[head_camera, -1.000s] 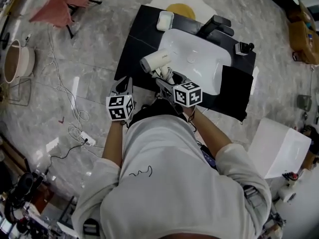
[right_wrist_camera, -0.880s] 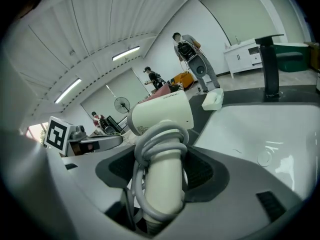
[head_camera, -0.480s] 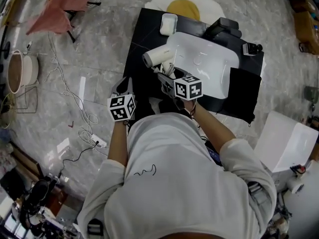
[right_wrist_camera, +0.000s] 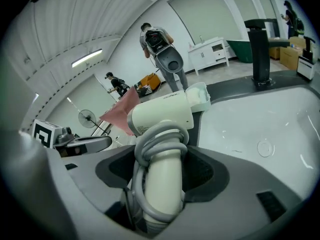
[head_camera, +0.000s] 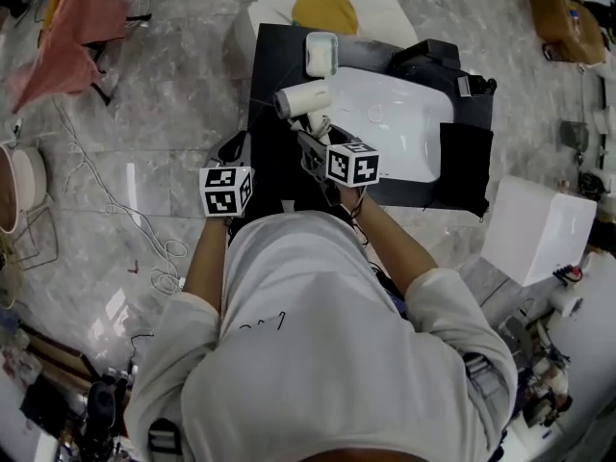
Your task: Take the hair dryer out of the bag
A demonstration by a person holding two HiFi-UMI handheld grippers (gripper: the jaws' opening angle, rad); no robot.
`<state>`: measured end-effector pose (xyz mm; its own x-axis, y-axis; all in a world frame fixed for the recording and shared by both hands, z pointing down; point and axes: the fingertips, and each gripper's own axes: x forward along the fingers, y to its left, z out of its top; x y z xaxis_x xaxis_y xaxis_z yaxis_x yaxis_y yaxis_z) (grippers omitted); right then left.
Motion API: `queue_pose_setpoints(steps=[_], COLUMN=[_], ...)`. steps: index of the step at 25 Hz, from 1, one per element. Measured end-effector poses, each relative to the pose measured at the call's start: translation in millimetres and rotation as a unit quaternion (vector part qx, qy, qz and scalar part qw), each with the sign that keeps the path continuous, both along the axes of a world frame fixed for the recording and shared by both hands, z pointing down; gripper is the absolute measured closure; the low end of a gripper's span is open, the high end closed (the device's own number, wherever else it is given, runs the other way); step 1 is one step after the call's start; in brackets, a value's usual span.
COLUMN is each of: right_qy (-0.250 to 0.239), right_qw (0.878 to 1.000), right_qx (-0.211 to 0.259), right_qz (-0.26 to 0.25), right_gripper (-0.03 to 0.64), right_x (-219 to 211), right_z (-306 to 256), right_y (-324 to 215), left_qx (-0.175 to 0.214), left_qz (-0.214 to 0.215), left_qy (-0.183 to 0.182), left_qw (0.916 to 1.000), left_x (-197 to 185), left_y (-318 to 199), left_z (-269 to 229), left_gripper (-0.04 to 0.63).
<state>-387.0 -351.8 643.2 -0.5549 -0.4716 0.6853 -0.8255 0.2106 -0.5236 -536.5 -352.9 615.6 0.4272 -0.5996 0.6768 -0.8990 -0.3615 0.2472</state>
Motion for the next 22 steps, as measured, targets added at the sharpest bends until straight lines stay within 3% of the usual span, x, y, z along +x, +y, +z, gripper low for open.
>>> queue_pose_setpoints(steps=[8, 19, 22], right_qy=[0.036, 0.1, 0.111], right_qw=[0.996, 0.987, 0.986], right_qx=[-0.024, -0.025, -0.023], right_qz=[0.079, 0.12, 0.122], right_gripper=[0.336, 0.334, 0.334], right_x=[-20, -28, -29], right_z=[25, 41, 44], right_y=[-8, -11, -9], left_qx=[-0.024, -0.046, -0.055], left_qz=[0.085, 0.136, 0.132], left_qy=[0.012, 0.034, 0.051], left_qw=[0.996, 0.9891, 0.9884], left_x=[-19, -19, -13], left_y=[-21, -21, -16], left_z=[17, 28, 30], left_gripper=[0.566, 0.566, 0.566])
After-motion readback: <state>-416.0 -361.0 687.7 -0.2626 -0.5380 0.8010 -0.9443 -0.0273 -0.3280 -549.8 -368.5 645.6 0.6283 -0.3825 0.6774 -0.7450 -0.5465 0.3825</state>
